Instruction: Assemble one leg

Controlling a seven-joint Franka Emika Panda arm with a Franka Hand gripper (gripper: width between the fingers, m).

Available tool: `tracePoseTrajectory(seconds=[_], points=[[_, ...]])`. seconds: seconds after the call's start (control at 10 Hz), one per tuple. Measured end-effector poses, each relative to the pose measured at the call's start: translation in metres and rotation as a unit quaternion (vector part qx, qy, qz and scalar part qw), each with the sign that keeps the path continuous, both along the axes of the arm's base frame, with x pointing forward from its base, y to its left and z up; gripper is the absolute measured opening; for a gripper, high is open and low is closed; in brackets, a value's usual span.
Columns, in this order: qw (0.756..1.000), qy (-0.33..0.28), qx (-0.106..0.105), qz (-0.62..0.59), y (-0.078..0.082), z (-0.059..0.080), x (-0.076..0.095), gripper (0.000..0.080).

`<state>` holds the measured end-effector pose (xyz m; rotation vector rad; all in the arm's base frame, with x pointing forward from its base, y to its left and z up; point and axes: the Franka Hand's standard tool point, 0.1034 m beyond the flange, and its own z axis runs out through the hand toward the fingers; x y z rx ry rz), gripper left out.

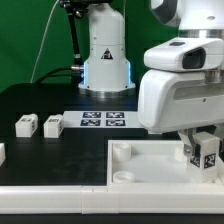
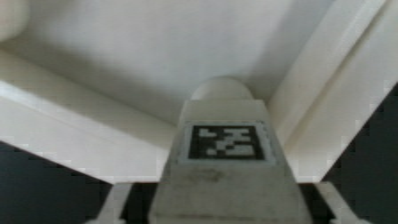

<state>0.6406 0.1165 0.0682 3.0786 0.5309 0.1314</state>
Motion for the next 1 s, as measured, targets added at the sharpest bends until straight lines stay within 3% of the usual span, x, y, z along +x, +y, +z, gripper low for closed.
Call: tracePoseTrajectory(seconds=[0.4, 0.7, 1.0], points=[[0.975, 0.002, 0.019, -0.223, 0.001, 0.000, -0.001, 0.0291], [0.924, 0.002, 0.031, -0.382, 0.003, -0.002, -0.003, 0.0291], [0.880, -0.006, 0.023, -0.475, -0.007, -0.002, -0.004, 0.0303]])
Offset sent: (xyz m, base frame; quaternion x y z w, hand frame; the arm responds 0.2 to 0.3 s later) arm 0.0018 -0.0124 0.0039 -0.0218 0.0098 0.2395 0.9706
